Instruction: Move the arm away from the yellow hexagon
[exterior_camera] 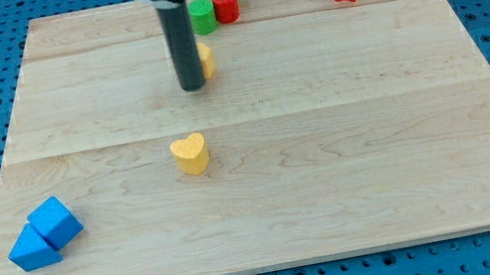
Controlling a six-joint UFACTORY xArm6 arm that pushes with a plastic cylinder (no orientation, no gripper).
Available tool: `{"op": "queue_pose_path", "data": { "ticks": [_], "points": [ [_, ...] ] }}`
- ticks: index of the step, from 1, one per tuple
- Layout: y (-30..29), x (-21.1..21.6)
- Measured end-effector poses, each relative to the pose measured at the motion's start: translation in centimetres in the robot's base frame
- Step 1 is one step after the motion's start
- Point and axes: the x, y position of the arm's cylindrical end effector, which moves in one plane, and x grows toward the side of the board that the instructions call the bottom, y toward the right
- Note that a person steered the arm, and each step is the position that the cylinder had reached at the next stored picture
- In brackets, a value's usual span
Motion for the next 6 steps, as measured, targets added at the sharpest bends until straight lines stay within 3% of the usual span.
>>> {"op": "queue_pose_path", "data": {
  "ticks": [1, 2, 3, 4, 5, 6],
  "points": [
    [4.7, 0.0],
    [2.7, -4.1],
    [2.6, 1.5],
    [-5.8, 0.4],
    [-5.2, -2.9],
    [0.0, -1.9]
  ]
}}
